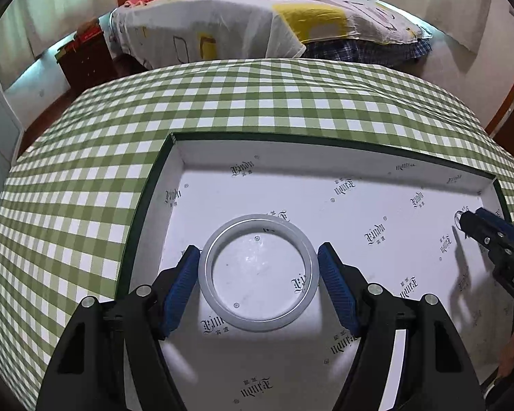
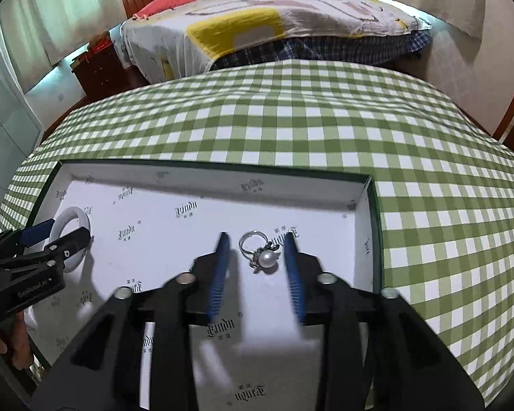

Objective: Organize jewelry
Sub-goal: 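Carry the bangle with the left gripper while the right gripper carries the ring into the tray, then open both grippers to release the bangle and ring in the tray, then close the right gripper on the black bead pendant with knotted cord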

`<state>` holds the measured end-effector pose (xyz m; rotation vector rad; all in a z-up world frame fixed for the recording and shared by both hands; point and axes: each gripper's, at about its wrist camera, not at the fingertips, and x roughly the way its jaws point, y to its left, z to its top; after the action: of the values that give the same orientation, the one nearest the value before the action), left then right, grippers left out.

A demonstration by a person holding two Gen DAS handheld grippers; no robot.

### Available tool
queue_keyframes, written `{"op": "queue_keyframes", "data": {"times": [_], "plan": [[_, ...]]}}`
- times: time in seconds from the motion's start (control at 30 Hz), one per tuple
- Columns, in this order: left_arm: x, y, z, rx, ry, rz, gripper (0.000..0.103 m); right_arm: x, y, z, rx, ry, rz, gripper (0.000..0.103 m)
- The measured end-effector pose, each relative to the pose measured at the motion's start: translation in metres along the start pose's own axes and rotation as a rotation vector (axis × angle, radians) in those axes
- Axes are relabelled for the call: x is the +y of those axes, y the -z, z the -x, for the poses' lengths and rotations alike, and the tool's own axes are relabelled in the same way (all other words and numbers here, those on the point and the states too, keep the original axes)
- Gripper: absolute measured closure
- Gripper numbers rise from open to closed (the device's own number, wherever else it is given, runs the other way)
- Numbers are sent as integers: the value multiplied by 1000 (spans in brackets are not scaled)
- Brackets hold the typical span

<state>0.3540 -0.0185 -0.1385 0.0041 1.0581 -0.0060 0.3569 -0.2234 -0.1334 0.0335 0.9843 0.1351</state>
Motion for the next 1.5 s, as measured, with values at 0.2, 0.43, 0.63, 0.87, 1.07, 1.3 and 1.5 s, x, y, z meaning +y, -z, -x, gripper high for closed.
{"op": "queue_keyframes", "data": {"times": [0.2, 0.43, 0.63, 0.87, 1.07, 1.3, 1.5], "plan": [[-5, 6, 9, -38, 2, -17, 33, 0, 8, 32, -105, 3, -9, 52], [-6, 12, 23, -59, 33, 9, 32, 4, 31, 71, -166, -8, -15, 51], [9, 31, 72, -185, 50, 47, 32, 3, 62, 113, -226, -5, -22, 51], [22, 85, 131, -286, 54, 70, 29, 10, 113, 158, -267, 7, -3, 51], [22, 136, 164, -325, 66, 86, 28, 15, 160, 178, -271, 1, 13, 51], [23, 186, 178, -330, 57, 96, 28, 16, 216, 181, -230, -3, 27, 51], [25, 227, 178, -298, 47, 106, 28, 19, 252, 178, -192, -33, 50, 52]]}}
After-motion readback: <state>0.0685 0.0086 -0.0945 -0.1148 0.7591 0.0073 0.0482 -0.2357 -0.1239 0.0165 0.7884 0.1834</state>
